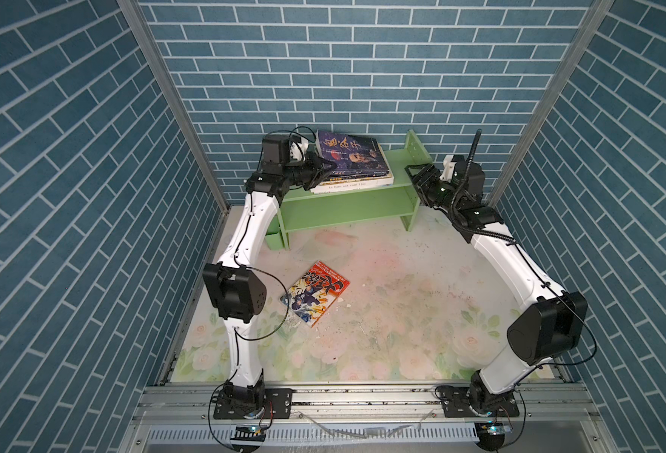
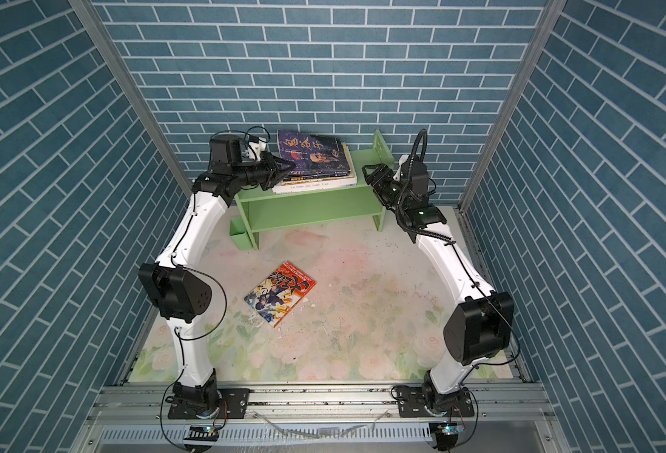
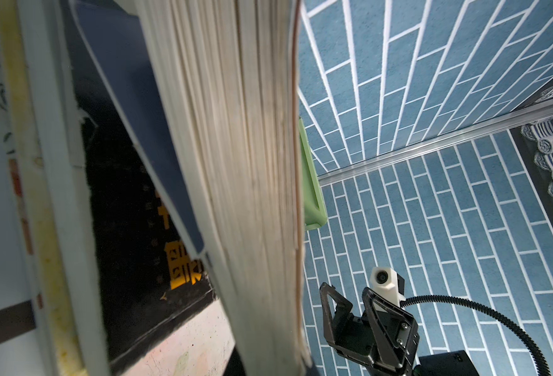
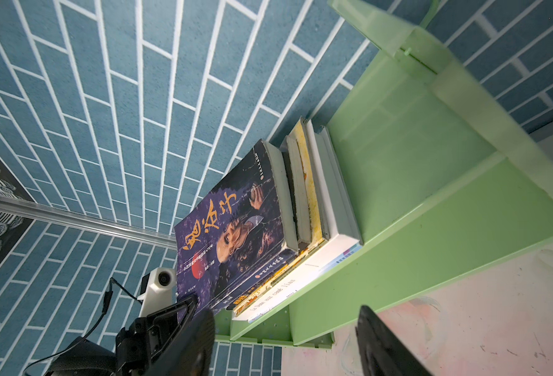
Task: Stacking books/files
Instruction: Place the book at the bookshelf.
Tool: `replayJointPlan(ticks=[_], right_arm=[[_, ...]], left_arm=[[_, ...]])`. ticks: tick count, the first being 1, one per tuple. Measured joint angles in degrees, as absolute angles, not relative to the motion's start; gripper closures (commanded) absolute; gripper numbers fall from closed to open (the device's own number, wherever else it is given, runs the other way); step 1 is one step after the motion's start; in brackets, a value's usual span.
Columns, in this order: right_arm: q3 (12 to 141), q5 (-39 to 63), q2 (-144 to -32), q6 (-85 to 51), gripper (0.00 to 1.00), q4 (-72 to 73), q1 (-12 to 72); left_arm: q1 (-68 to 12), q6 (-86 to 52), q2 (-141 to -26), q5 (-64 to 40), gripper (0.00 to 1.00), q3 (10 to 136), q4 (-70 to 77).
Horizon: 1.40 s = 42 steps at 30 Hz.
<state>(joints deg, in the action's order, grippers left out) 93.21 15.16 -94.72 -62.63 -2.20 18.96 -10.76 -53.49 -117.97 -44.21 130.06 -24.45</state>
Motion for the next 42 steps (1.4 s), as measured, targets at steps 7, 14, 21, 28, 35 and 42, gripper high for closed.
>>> replayJointPlan(ticks=[7,14,21,28,35,42], right_arm=[[93.2,14.8,-94.7,-62.6,0.3,-2.2,19.0],[93.2,14.8,-94.7,-62.6,0.3,-2.2,19.0],[93.2,14.8,-94.7,-62.6,0.3,-2.3,19.0],[93.2,14.6,-94.5,-62.5,0.3,-2.8,19.0],[93.2,14.5,-94.4,-62.5,0.3,-3.0,19.0],[93.2,14.5,-94.4,-62.5,0.3,-3.0,19.0]], left_arm=[[-10.8,-53.5,-118.2,-44.2,1.0,130.3,-24.1],[-10.8,-53.6,-118.9,-44.2,1.0,130.3,-23.7],[-10.8,-53.3,-118.9,-43.7,1.0,130.3,-23.5],[-10.8,-52.8,-118.9,-43.1,0.82,130.2,-23.3],[-10.7,-50.4,-118.9,-41.9,0.44,130.0,-23.8],[-10.7,-48.1,-118.9,-41.3,0.14,130.8,-25.9]])
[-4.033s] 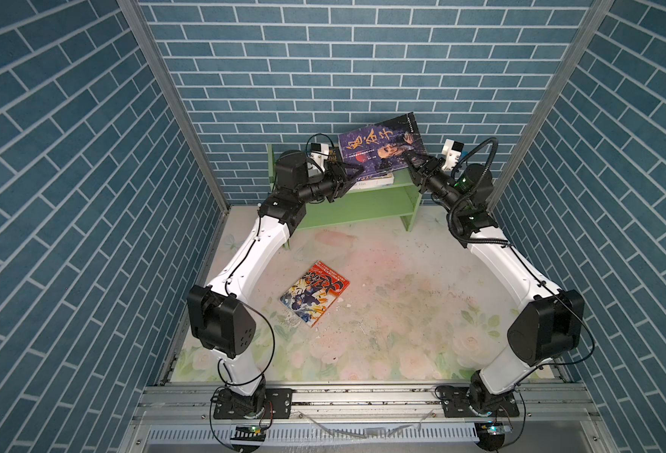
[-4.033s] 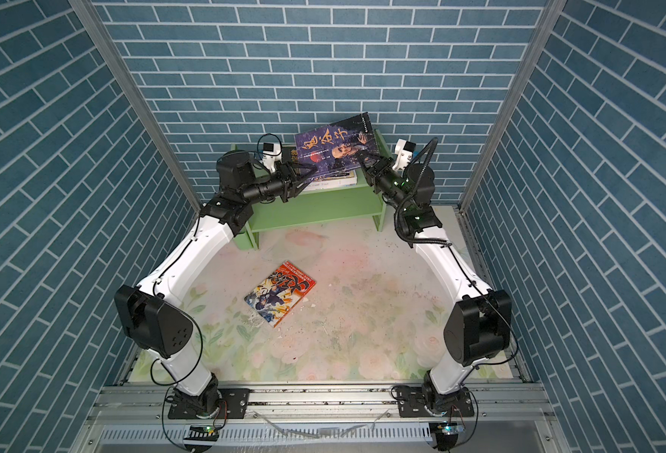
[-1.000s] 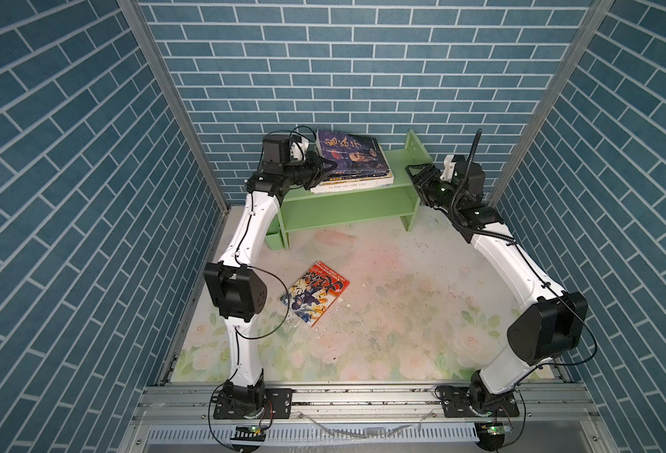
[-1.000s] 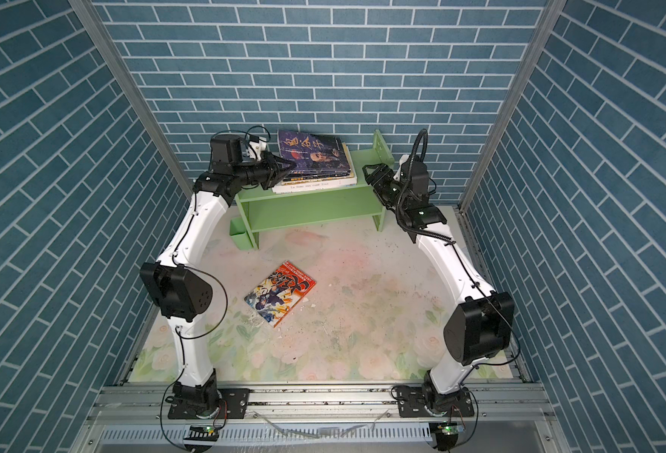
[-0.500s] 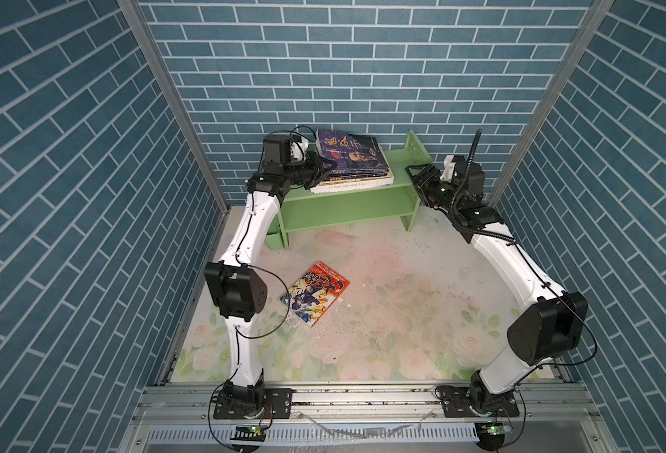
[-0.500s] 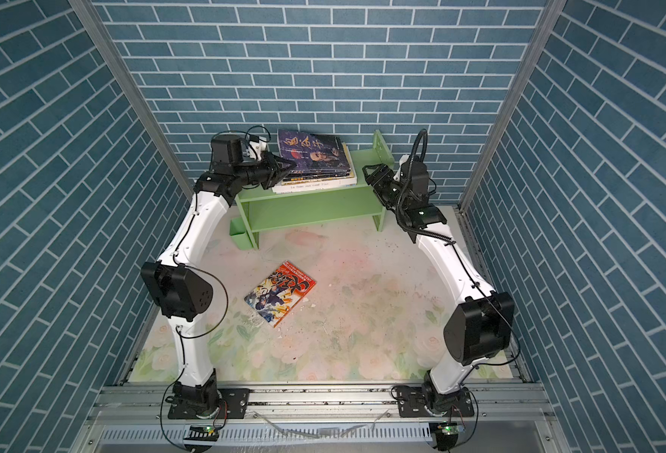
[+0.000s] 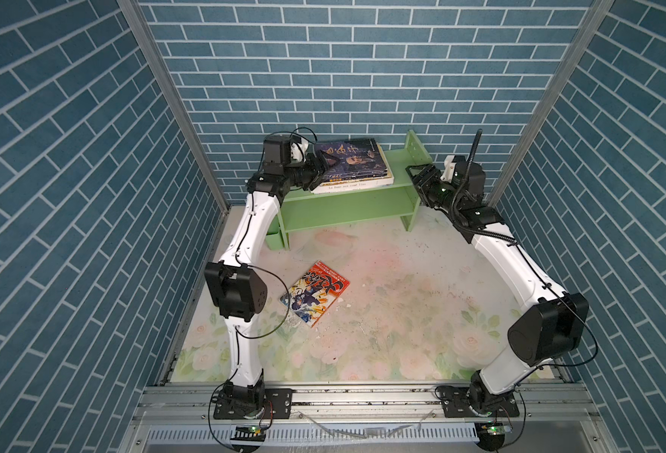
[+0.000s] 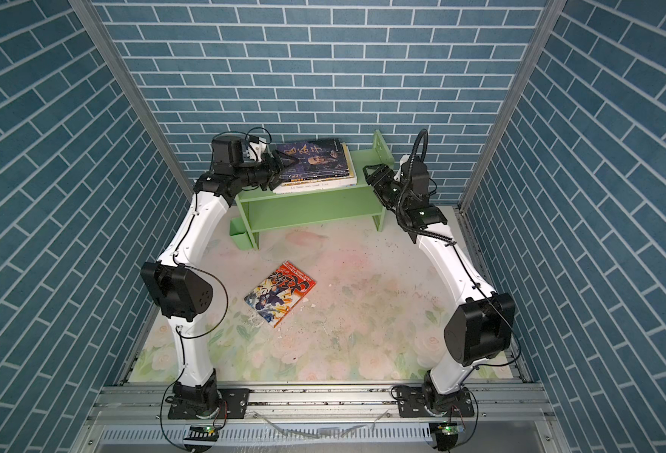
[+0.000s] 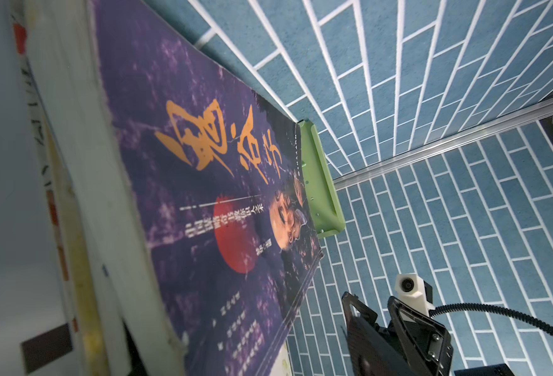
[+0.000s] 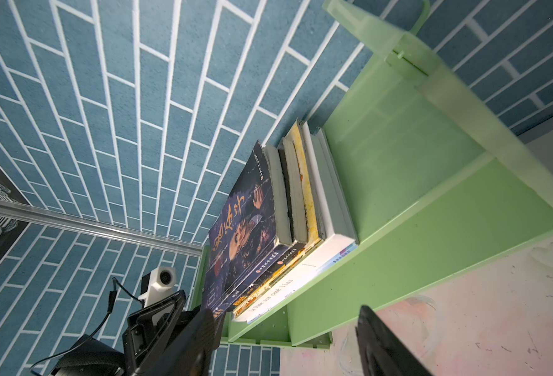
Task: Stacking books/files
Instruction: Place the book at the bookshelf.
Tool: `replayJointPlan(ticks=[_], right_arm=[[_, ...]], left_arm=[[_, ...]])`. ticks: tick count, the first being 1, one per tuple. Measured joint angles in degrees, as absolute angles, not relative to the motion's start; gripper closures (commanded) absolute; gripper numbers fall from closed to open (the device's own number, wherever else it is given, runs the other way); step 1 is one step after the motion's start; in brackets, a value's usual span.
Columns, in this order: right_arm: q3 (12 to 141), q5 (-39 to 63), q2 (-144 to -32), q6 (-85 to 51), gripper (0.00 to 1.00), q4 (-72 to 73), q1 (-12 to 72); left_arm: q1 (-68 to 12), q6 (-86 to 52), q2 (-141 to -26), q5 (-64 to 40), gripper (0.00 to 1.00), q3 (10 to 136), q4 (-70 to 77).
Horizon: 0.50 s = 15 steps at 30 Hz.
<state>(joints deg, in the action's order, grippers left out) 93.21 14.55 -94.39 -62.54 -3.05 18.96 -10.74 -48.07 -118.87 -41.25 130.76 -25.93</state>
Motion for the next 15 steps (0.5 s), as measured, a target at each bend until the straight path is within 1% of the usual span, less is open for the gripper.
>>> replayJointPlan(ticks=[2,4,5,15], right_arm=[[93.2,14.5,-94.4,-62.5,0.3,-3.0,19.0],[93.2,14.5,-94.4,-62.6,0.3,-3.0,19.0],[93.2,14.5,-94.4,-62.5,0.3,-3.0,19.0],[92.5,14.5,-94.4,-62.5,0.3,-3.0,19.0]], left_arm=[[-10.8,-47.5,-118.9,-41.0,0.06,131.4,-26.5],[-10.8,-47.2,-118.9,-40.7,0.04,132.2,-27.0],[-10.8,-47.0,-118.9,-40.4,0.01,132.7,-27.5],[-10.7,-43.0,-119.0,-36.2,0.0,138.1,-35.4]])
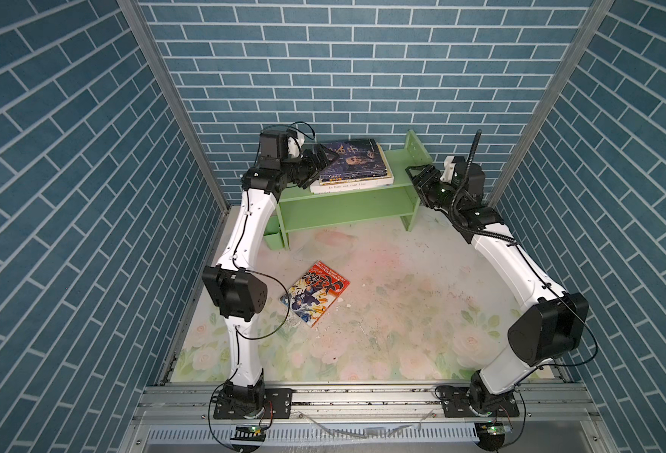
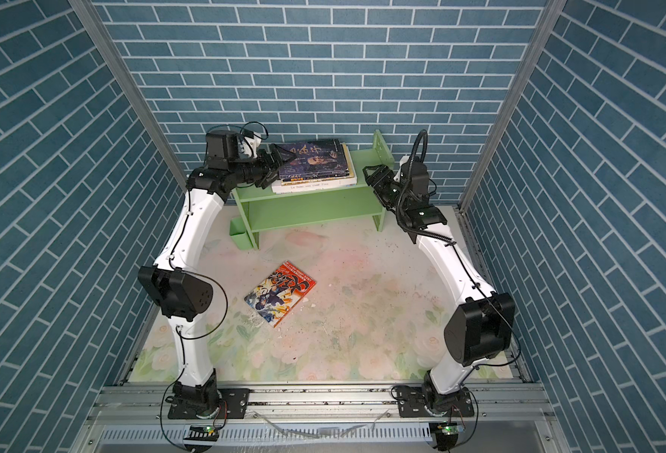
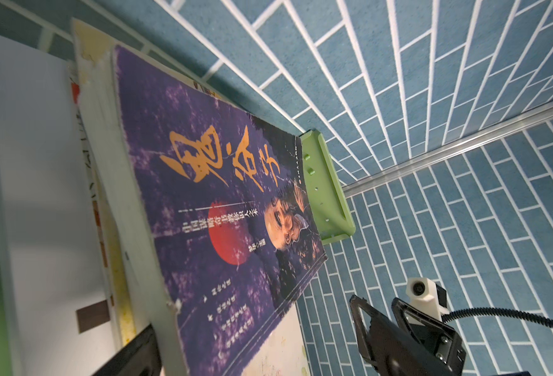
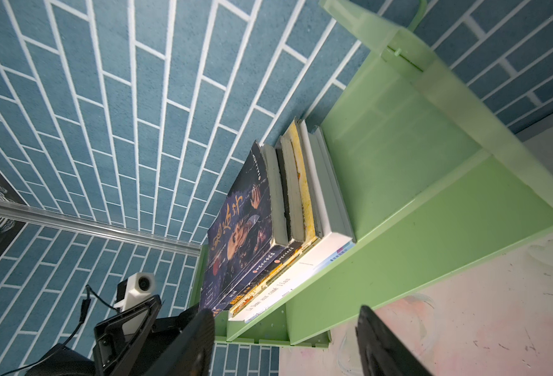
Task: Stacking books/files
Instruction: Place the book at the bookshelf.
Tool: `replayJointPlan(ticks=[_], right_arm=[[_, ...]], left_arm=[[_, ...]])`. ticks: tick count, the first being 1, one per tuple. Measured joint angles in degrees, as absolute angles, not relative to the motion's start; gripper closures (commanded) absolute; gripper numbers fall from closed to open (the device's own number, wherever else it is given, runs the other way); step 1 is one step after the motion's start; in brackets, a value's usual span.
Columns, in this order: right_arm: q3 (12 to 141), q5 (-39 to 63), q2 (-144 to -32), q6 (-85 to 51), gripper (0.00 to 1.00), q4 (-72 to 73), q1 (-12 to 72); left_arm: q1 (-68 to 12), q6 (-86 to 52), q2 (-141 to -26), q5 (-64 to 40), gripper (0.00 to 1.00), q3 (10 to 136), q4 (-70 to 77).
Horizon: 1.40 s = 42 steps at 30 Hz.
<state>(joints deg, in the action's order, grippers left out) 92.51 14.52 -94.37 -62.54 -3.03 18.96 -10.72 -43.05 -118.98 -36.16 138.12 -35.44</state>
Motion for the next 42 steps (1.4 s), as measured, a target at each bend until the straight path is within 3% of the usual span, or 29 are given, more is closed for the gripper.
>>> replayJointPlan(ticks=[9,17,28,33,42], right_arm=[[91.0,14.3,-93.9,-62.6,0.3,-3.0,19.0],[91.0,14.2,-93.8,-62.5,0.3,-3.0,19.0],[91.0,14.2,-93.8,-62.5,0.3,-3.1,19.0],[91.0,14.2,-93.8,-62.5,0.3,-3.1,19.0],[90.9,13.8,-93.7,-62.5,0.3,-3.1,19.0]], left_arm=[[-10.6,-37.5,-118.9,-30.8,0.0,142.5,-40.3],[-11.8,-33.9,-115.9,-31.1,0.0,137.9,-41.2],[-19.9,-32.3,-104.7,-31.8,0.0,126.7,-42.4],[-19.6,-31.6,-105.5,-30.4,0.0,125.2,-44.7],[-19.5,-29.6,-112.0,-27.9,0.0,133.2,-49.7]])
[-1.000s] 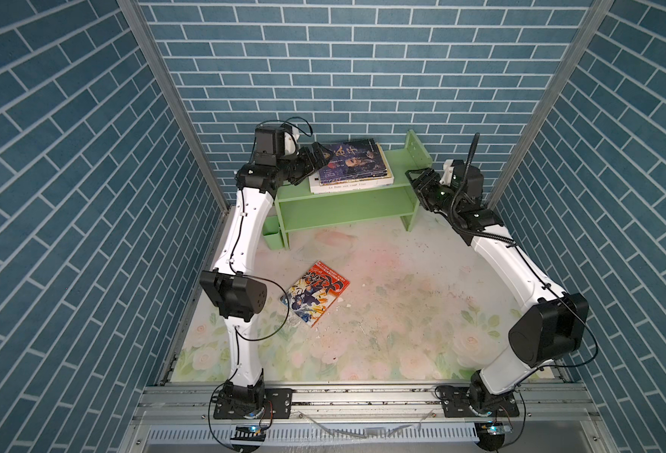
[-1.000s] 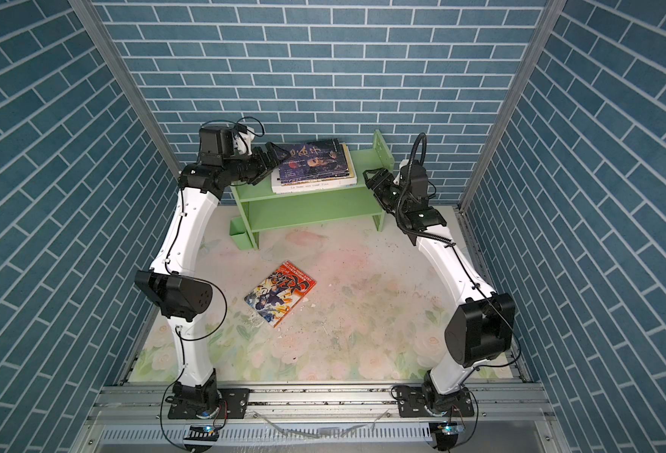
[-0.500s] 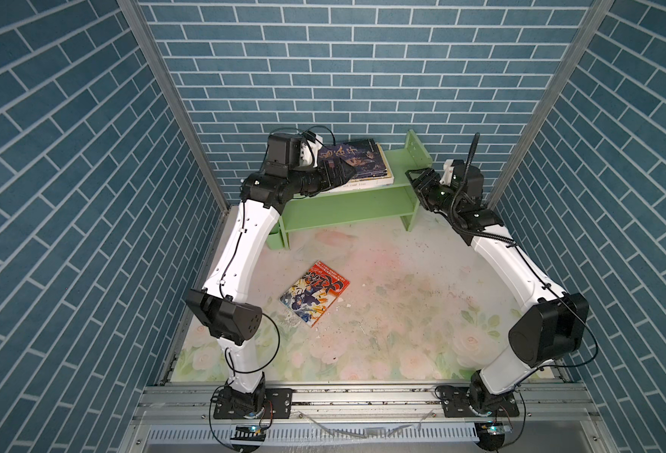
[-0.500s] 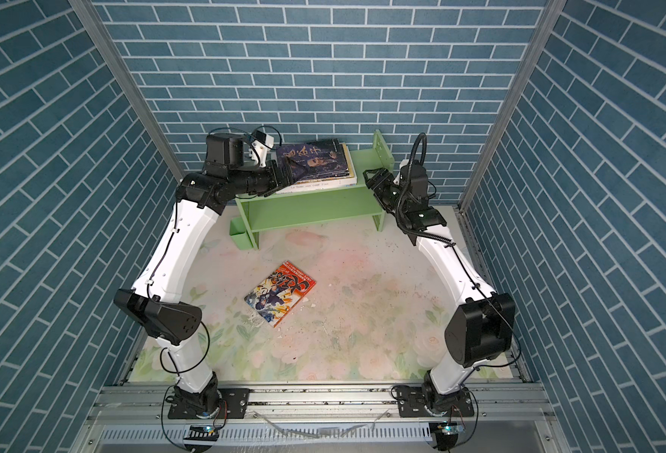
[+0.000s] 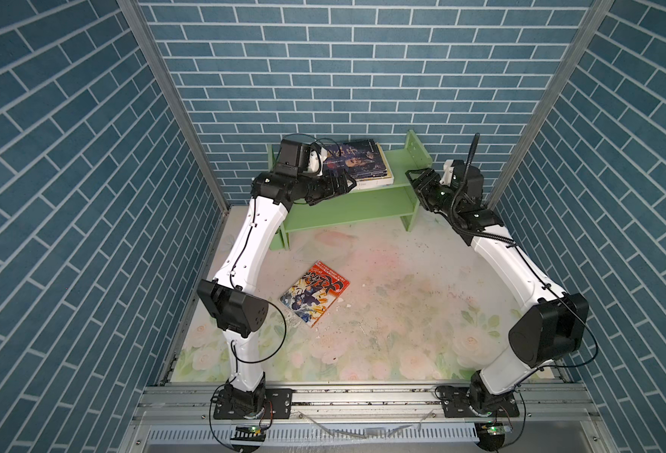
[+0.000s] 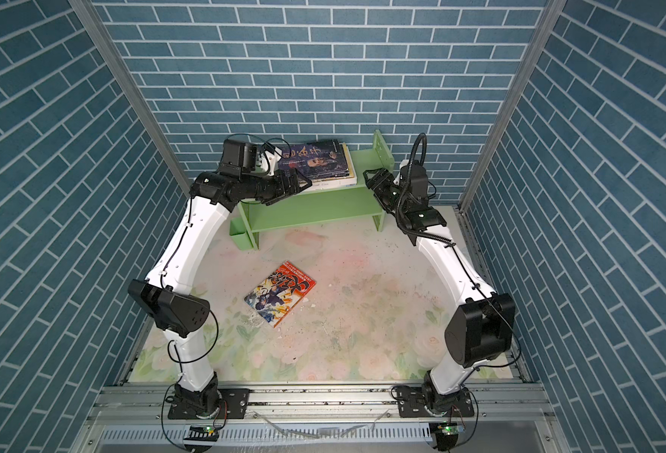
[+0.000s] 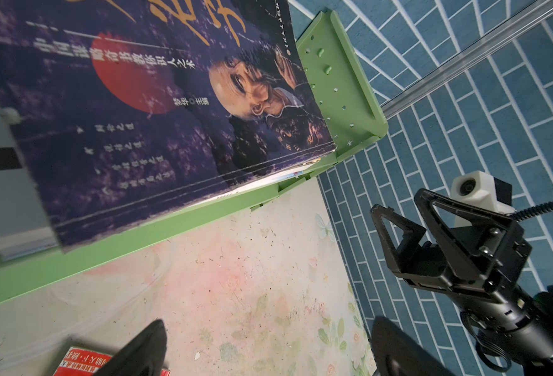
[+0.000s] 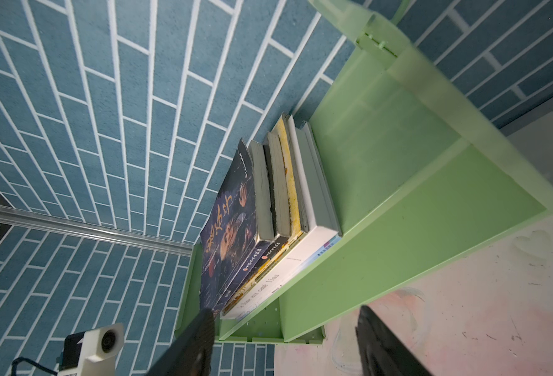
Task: Stacking books/files
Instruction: Place the book at the bookshelf.
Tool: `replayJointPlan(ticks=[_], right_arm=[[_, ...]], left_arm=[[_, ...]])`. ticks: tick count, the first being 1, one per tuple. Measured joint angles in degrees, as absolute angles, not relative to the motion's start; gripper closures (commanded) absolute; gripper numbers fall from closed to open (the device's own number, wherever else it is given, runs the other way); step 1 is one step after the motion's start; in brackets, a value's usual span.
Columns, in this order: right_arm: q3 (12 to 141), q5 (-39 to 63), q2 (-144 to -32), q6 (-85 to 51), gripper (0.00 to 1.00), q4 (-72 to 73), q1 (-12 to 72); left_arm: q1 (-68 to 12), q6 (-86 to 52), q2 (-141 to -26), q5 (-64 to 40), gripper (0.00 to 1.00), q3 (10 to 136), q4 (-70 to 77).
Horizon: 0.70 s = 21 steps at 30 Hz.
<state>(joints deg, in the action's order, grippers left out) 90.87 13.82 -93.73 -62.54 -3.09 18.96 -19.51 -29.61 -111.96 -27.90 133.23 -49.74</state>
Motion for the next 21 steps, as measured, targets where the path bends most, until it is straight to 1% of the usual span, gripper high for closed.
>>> replayJointPlan(ticks=[10,21], right_arm=[[89.9,12.8,-92.3,-62.5,0.3,-3.3,19.0],[88.9,12.0,-91.4,-62.5,0.3,-4.1,19.0]], left_arm=[[-18.3,-28.7,-120.0,-27.1,0.0,143.6,-51.5],[-17.7,-28.7,-121.6,-28.5,0.0,144.1,-50.0]])
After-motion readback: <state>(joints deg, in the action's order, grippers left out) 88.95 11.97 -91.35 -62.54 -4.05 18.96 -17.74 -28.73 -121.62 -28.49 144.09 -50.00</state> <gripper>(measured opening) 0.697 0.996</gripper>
